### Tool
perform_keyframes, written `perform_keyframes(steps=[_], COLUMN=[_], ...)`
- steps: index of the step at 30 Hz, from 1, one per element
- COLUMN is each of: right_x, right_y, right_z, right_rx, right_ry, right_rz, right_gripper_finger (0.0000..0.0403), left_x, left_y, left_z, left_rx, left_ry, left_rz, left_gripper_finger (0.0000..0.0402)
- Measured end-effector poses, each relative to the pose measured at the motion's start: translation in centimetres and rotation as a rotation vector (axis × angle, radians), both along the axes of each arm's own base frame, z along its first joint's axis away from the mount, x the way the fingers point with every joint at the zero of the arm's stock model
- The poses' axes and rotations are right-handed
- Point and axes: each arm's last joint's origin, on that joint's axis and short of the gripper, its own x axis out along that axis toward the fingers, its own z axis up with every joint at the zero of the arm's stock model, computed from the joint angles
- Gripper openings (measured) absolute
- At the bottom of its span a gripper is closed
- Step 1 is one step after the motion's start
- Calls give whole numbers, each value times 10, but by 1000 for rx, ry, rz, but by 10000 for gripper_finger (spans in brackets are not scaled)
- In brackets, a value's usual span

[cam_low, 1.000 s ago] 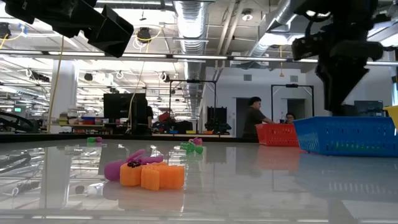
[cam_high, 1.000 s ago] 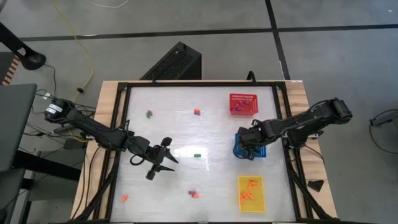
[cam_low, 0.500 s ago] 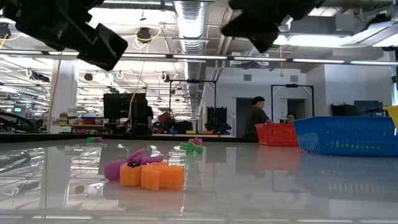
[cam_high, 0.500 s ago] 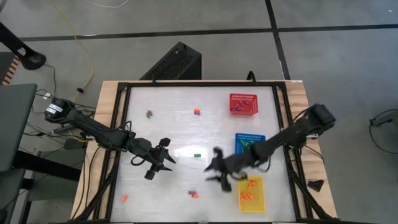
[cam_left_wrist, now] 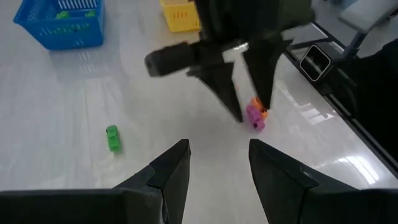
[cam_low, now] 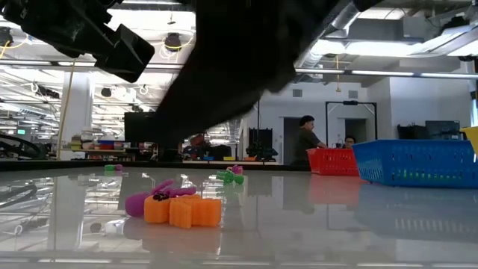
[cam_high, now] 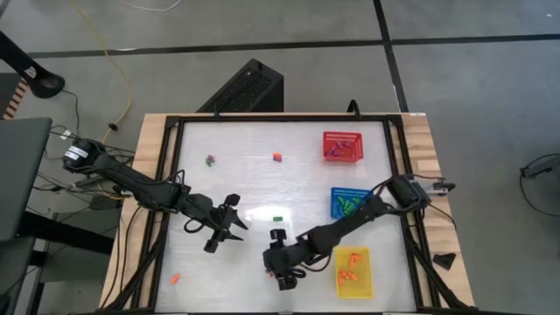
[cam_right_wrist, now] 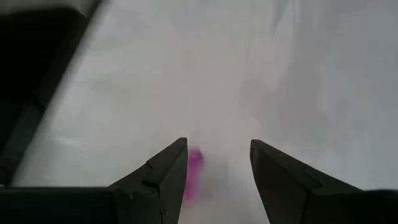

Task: Sort Halloween decoration
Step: Put the violet skeleton toy into the red basket

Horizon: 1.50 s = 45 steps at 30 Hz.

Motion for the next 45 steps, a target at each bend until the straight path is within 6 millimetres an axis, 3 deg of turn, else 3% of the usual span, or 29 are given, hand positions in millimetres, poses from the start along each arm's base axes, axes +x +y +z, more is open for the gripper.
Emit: perform_keyframes(steps=[6, 24, 32, 35, 45], right_x=[10, 5, 10, 11, 10], right_y=[0, 1, 9, 9, 10], right_z=[-3, -8, -37, -47, -38], right_rx=[62, 82, 94, 74, 25], right_ry=[27, 92, 110, 104, 69], right_rz=[46, 18, -32, -75, -52], right_gripper_finger=[204, 204, 203, 188, 83], left_x=[0, -2, -6, -8, -14], left_y=[0, 0, -7, -12, -25], left_z=[0, -3, -6, -5, -5], left_rx=[7, -20, -59, -67, -51], left_ry=[-1, 48, 96, 95, 81], left_rz=[-4, 16, 15, 18, 31], left_gripper_finger=[153, 153, 153, 153, 153])
